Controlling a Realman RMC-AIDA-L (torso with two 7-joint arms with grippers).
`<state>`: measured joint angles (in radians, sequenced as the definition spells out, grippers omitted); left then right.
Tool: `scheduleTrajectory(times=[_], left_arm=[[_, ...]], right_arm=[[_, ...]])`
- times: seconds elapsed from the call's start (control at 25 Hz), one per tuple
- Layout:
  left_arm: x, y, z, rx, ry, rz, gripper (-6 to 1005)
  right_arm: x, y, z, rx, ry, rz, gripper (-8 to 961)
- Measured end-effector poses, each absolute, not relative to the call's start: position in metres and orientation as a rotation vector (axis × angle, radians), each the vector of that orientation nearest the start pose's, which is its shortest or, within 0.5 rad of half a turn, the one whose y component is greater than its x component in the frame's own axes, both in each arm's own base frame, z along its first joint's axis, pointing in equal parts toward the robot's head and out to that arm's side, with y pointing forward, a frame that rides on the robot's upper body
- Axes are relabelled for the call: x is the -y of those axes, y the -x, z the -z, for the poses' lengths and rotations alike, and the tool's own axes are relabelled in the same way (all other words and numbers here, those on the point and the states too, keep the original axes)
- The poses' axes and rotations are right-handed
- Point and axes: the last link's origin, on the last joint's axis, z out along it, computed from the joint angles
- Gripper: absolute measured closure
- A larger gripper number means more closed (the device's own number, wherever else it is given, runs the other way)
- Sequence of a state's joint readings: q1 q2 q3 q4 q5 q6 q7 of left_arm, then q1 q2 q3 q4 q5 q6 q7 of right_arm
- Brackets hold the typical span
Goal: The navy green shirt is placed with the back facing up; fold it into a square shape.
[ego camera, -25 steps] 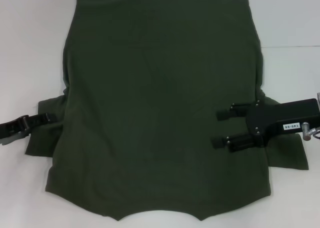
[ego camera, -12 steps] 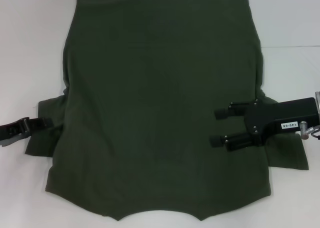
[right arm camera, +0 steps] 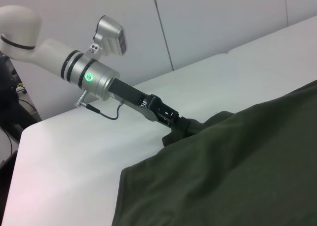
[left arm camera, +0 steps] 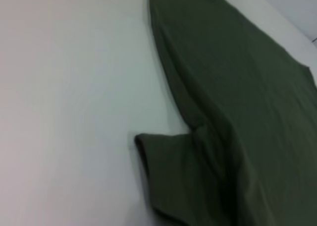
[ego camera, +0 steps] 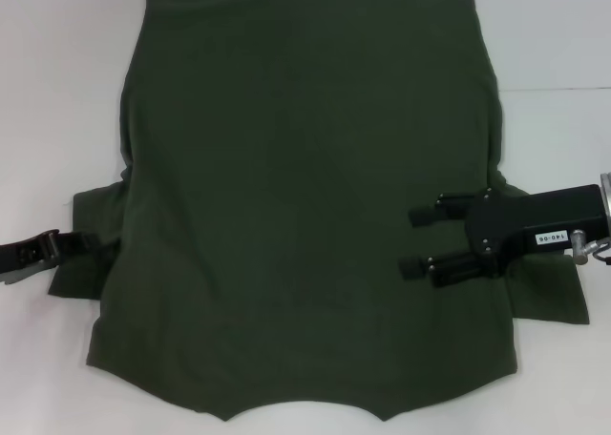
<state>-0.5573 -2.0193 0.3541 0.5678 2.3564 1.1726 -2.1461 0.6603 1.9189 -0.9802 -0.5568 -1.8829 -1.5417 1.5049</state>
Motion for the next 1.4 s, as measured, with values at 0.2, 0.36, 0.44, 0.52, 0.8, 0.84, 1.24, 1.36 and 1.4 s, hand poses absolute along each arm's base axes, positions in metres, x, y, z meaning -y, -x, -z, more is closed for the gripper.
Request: scheduleTrajectory(times=[0.2, 0.36, 0.44, 0.52, 0.8, 0.84, 1.24, 1.36, 1.4], left_arm=[[-0.354, 0.357, -0.035, 1.719, 1.894, 0.532, 659], [-0.354, 0.357, -0.035, 1.721, 1.892, 0.532, 726], [-0.354, 0.357, -0.036, 1.721, 1.892, 0.532, 809], [-0.355, 0.356, -0.036, 1.719, 1.893, 0.532, 893], [-0.361, 0.357, -0.045, 1.688, 1.9, 0.492, 992], [-0.363, 0.357, -0.048, 1.68, 1.898, 0.477, 993], [-0.397, 0.342, -0.097, 1.517, 1.965, 0.297, 992], [-0.405, 0.334, -0.104, 1.483, 1.993, 0.265, 992], [-0.41, 0.329, -0.107, 1.464, 2.009, 0.249, 992]], right_arm=[[-0.362, -0.239, -0.015, -0.598, 2.93, -0.496, 28], [-0.362, -0.239, -0.013, -0.603, 2.93, -0.488, 29], [-0.362, -0.238, -0.013, -0.603, 2.931, -0.488, 29], [-0.362, -0.238, -0.013, -0.603, 2.93, -0.49, 29], [-0.363, -0.237, -0.013, -0.598, 2.932, -0.491, 28], [-0.363, -0.237, -0.013, -0.597, 2.932, -0.491, 28], [-0.362, -0.236, -0.013, -0.59, 2.937, -0.494, 28], [-0.362, -0.236, -0.013, -0.59, 2.937, -0.494, 29], [-0.362, -0.236, -0.013, -0.59, 2.937, -0.494, 29]])
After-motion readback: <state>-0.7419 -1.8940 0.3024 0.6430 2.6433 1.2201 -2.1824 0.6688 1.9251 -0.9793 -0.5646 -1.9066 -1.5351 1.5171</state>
